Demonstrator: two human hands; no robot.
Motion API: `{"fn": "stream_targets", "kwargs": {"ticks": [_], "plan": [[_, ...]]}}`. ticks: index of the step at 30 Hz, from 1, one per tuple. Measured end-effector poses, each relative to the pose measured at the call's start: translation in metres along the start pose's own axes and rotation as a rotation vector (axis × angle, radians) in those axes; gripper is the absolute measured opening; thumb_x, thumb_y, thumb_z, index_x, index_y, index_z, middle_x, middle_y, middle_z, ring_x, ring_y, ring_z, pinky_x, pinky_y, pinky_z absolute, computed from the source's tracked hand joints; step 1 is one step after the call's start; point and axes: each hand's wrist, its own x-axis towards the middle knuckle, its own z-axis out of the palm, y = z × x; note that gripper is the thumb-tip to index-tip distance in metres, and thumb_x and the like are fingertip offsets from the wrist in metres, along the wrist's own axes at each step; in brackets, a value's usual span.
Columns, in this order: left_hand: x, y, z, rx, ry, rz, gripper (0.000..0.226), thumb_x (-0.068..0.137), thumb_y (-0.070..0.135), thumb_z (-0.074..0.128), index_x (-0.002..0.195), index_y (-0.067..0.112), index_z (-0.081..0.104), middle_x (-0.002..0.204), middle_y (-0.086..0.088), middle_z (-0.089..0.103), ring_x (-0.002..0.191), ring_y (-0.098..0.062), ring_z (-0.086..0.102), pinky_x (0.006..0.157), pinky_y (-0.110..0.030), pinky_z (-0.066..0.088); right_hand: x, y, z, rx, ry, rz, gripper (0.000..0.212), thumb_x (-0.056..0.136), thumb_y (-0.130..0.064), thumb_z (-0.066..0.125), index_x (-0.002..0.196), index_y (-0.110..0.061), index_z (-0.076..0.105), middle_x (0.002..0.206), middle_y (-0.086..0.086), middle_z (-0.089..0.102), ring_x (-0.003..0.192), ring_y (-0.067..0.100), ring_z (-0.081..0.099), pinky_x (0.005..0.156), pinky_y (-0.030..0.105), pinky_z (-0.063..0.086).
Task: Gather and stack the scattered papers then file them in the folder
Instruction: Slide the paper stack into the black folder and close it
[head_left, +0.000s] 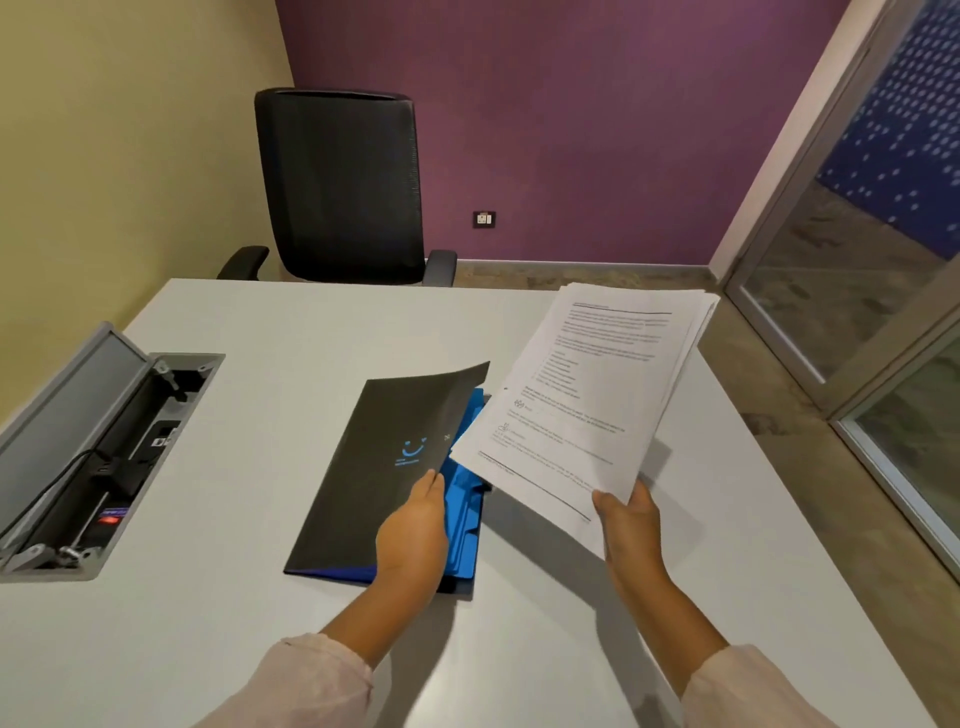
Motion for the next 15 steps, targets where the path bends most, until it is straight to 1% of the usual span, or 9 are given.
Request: {"fn": "stream_targets", "kwargs": {"ticks": [2, 4, 8, 10, 12, 15], "plan": [[-0.004, 0.003, 0.001, -0.025, -0.008, -0.005, 0.062, 0.091, -0.002, 0.038, 0.147, 0.018, 0.019, 0.157, 0.007, 0.018, 0.102, -0.023, 0.062, 0.082, -0.028, 0.05, -0.005, 0.004, 0.003, -0.055, 0.033, -0.029, 0.038, 0.087, 0.003, 0.049, 0.116, -0.021, 0.053, 0.102, 0.0, 0.063, 0.092, 0.018, 0.062, 0.083, 0.031, 0.049], [-0.006, 0.004, 0.0, -0.04, 0.001, -0.01, 0.062, 0.091, -0.003, 0.039, 0.147, 0.017, 0.02, 0.156, 0.007, 0.019, 0.099, -0.022, 0.063, 0.081, -0.027, 0.051, -0.008, 0.012, 0.006, -0.094, 0.066, -0.039, 0.041, 0.086, 0.0, 0.049, 0.122, -0.021, 0.054, 0.108, 0.004, 0.064, 0.099, 0.025, 0.061, 0.089, 0.037, 0.051], [-0.007, 0.006, -0.003, -0.058, -0.009, -0.022, 0.063, 0.091, 0.0, 0.042, 0.147, 0.017, 0.018, 0.156, 0.007, 0.019, 0.097, -0.019, 0.064, 0.081, -0.025, 0.052, -0.013, 0.019, 0.013, -0.113, 0.073, -0.033, 0.045, 0.088, 0.001, 0.049, 0.128, -0.019, 0.051, 0.114, 0.008, 0.063, 0.103, 0.028, 0.06, 0.091, 0.038, 0.051], [-0.007, 0.008, -0.004, -0.067, -0.015, -0.019, 0.062, 0.092, 0.003, 0.043, 0.147, 0.018, 0.017, 0.155, 0.006, 0.022, 0.098, -0.018, 0.064, 0.081, -0.025, 0.052, -0.015, 0.021, 0.016, -0.124, 0.044, -0.018, 0.044, 0.088, 0.0, 0.05, 0.128, -0.018, 0.051, 0.115, 0.01, 0.062, 0.105, 0.029, 0.06, 0.094, 0.041, 0.05], [-0.008, 0.01, -0.005, -0.088, -0.023, -0.02, 0.061, 0.093, 0.008, 0.044, 0.147, 0.017, 0.017, 0.151, 0.003, 0.031, 0.102, -0.018, 0.062, 0.084, -0.025, 0.051, -0.019, 0.025, 0.019, -0.133, 0.0, 0.003, 0.042, 0.089, -0.004, 0.054, 0.127, -0.019, 0.051, 0.115, 0.01, 0.063, 0.105, 0.028, 0.06, 0.094, 0.043, 0.051], [-0.009, 0.012, -0.008, -0.11, -0.036, -0.027, 0.06, 0.092, 0.014, 0.049, 0.145, 0.016, 0.02, 0.144, 0.0, 0.043, 0.109, -0.019, 0.061, 0.09, -0.026, 0.049, -0.03, 0.028, 0.022, -0.132, -0.093, 0.028, 0.039, 0.09, -0.005, 0.054, 0.123, -0.025, 0.05, 0.109, 0.005, 0.063, 0.1, 0.025, 0.06, 0.089, 0.038, 0.052]]}}
